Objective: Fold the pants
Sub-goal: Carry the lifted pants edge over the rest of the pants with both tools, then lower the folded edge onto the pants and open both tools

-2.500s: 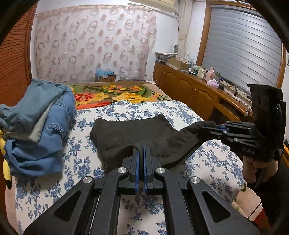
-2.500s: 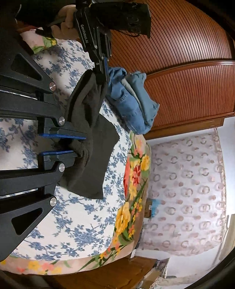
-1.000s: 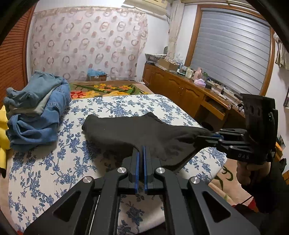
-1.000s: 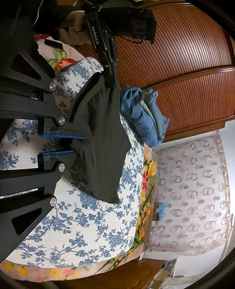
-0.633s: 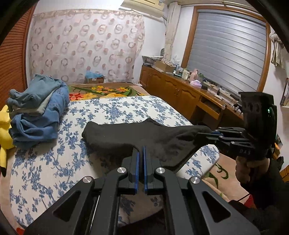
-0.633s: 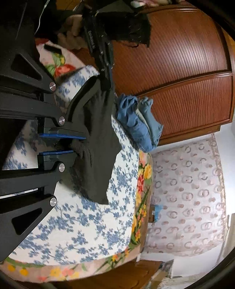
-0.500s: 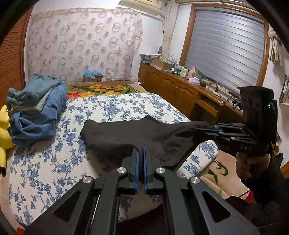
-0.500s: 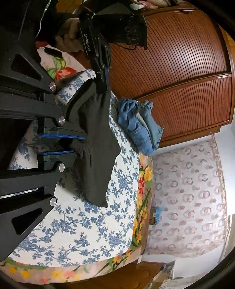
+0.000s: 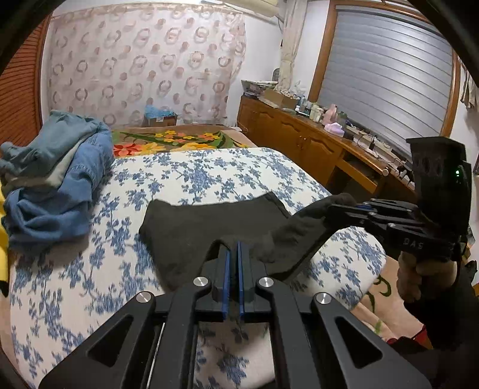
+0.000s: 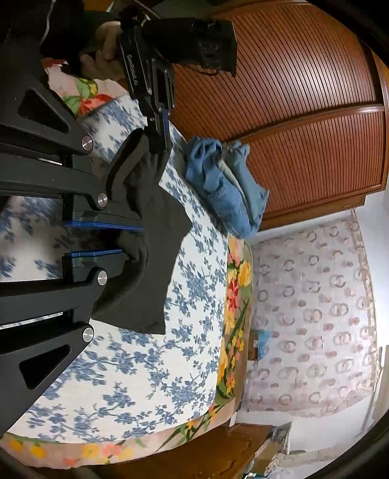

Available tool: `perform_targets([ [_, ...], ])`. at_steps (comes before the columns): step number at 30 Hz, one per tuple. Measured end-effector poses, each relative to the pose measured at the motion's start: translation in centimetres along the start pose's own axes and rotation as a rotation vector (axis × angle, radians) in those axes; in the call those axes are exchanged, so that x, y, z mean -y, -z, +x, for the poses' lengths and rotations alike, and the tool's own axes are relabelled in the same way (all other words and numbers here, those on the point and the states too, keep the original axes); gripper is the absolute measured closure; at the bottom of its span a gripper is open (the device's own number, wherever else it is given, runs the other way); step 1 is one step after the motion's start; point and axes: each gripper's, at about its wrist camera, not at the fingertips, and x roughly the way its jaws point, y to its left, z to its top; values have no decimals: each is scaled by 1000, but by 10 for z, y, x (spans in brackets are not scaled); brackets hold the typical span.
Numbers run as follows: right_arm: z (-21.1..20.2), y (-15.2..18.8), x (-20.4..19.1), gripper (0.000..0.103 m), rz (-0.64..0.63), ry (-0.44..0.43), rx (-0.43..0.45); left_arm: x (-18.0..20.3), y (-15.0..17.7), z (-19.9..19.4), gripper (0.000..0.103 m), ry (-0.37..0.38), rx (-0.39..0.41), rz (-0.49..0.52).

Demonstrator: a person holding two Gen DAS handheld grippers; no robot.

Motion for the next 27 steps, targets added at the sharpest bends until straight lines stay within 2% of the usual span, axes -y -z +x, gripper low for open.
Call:
perform_targets([
  [11,20,-21,9,92,13,34,35,-12,-30,8,99,-27,41,-18],
  [15,37,-19,16,92,15,46,10,-22,-30,24,99,-44,10,-32],
  [21,74,-6,26,92,36,61,-66,-36,-9,57,99,-68,-72,-65],
  [27,93,-6,38,92,81,62,-95,-43,-5,67,98,-78,-91,-78],
])
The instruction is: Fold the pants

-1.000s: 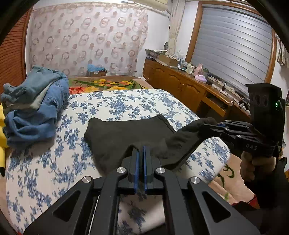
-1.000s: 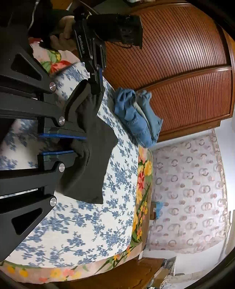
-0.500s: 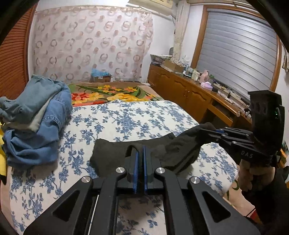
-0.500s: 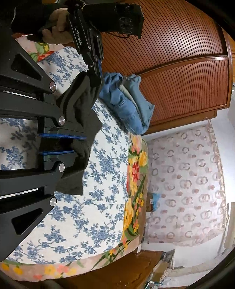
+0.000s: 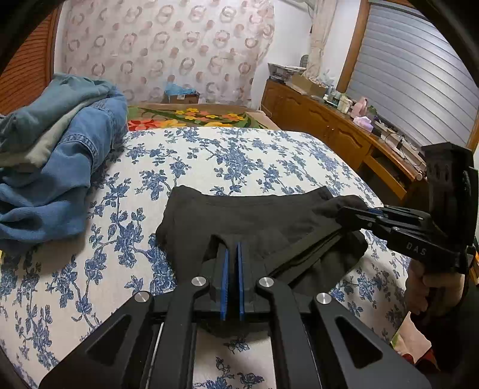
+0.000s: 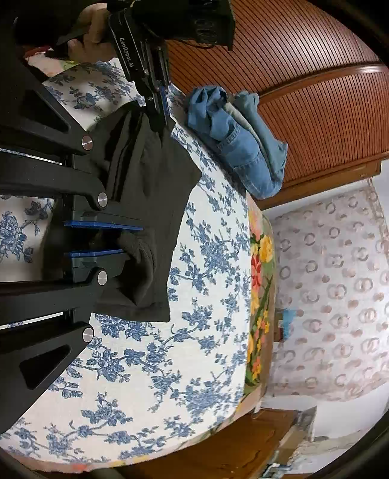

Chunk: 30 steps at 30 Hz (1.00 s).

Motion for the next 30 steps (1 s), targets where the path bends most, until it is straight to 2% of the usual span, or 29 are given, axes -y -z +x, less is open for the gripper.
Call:
perform_targets([
  [10,7,-10,4,92,-8,35,29,3,-18,7,98,-27,25,25],
  [12,7,-7,5,92,-10,36,24,3,-16,7,87,-31,23,24],
  [13,7,-7,5,86,-12,38,24,2,-14,5,76,-39,25,18],
  [14,5,-6,5,84,-15,45,27,1,-13,4,64,-40,29,16],
  [17,-3,-7,5,76,-26,50,32,0,-10,-4,42,-31,45,14],
  [19,-11,-7,6,64,-33,74,45,-1,-8,-9,36,-21,51,13],
  [20,-17,-6,7,62,-41,89,51,-1,-5,-13,35,-22,56,12],
  [24,-33,5,9,62,-69,96,49,0,7,-19,33,-31,45,18],
  [30,-35,28,10,62,-87,82,-29,2,27,-10,33,-40,-11,38],
])
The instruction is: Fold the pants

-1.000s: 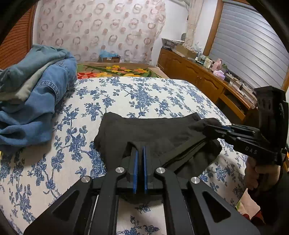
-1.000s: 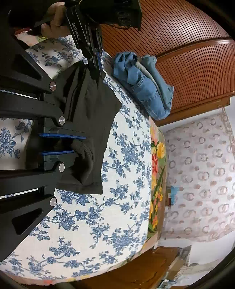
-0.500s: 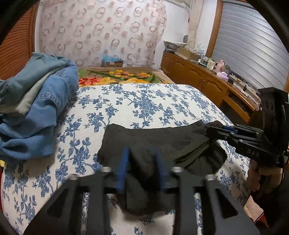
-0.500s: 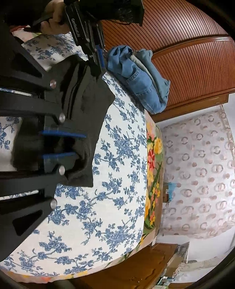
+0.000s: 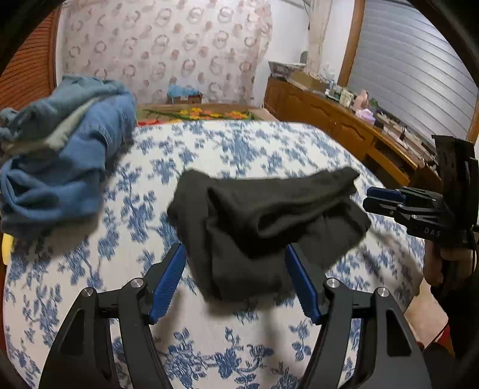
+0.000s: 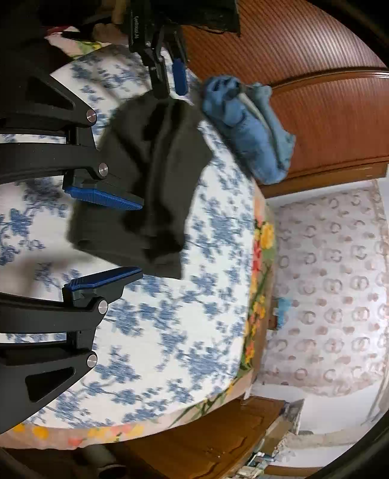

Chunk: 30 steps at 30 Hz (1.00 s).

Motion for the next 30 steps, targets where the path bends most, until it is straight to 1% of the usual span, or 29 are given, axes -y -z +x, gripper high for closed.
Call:
perform_targets([
  [1,3,2,0,62,0,-6,-13,0,2,2,34,-7,-3,4],
  [2,6,4,0,62,0,-6,-28,1,5,4,43,-11,-3,14],
  [4,14,4,3,62,11,3,-55,3,6,9,53,-14,-19,27],
  [8,23,1,9,62,40,-29,-80,3,8,11,55,4,-29,22],
  [9,24,1,10,67,40,-35,-84,3,8,13,55,-2,-37,23],
  [10,26,2,11,75,39,-45,-92,3,8,15,55,-7,-41,23],
  [11,27,2,13,78,39,-55,-100,2,9,17,58,-15,-51,21],
  [12,27,4,13,86,35,-60,-98,1,10,18,60,-15,-54,19],
  [13,26,4,14,92,28,-68,-99,0,11,20,63,-10,-55,17],
  [15,21,4,17,96,18,-61,-80,0,12,19,72,-5,-50,19],
  [16,16,4,18,97,14,-48,-68,-1,12,19,77,-5,-47,18],
  [18,10,4,23,97,27,-48,-50,-2,10,18,80,0,-46,2],
  [21,9,10,21,97,21,-47,-60,-2,9,18,84,3,-43,-3],
  [23,10,12,17,97,12,-51,-67,-2,10,16,89,9,-33,-5],
  [26,4,13,13,97,2,-60,-56,2,11,9,90,7,-23,-4],
  [30,-12,16,14,97,0,-80,-41,16,14,-8,90,22,-11,32],
])
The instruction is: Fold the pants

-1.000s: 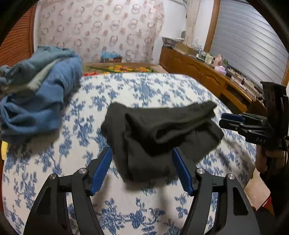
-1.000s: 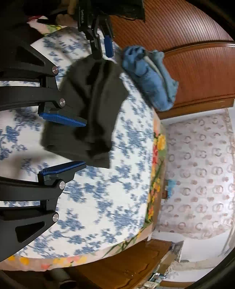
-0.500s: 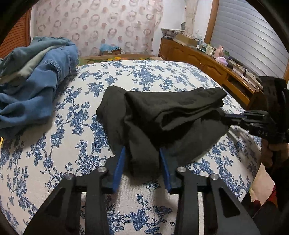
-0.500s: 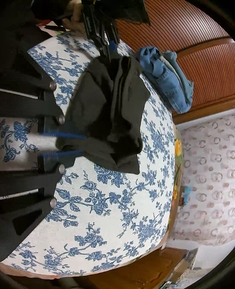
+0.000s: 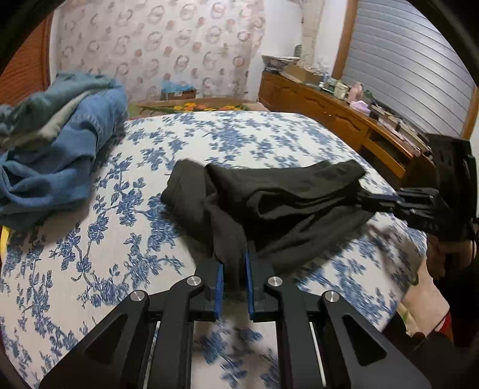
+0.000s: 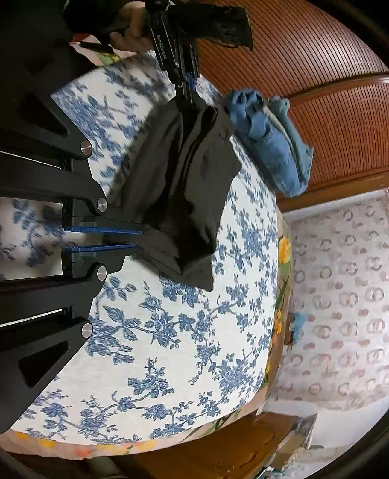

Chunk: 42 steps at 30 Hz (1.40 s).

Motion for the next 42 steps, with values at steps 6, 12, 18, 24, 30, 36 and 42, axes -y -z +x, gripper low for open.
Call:
perform_targets([
  [6,-27,12,-3,97,-3,-12,18,13,9,-20,90,28,14,16],
  [12,-36,18,-10,97,-6,-4,13,14,17,-18,85,12,-14,19],
  [18,-30,18,-16,87,-16,21,-13,10,20,-9,67,-36,-42,22],
  [24,-26,14,-24,68,-58,48,-16,8,12,-6,56,-33,-36,31],
  [30,-5,8,-24,65,-100,82,-66,9,-2,6,56,-45,-41,57],
  [36,11,-9,-24,65,-132,112,-78,5,-21,18,56,-81,-34,63],
  [42,21,-32,-9,65,-87,133,-44,-3,-33,32,55,-98,-43,50],
])
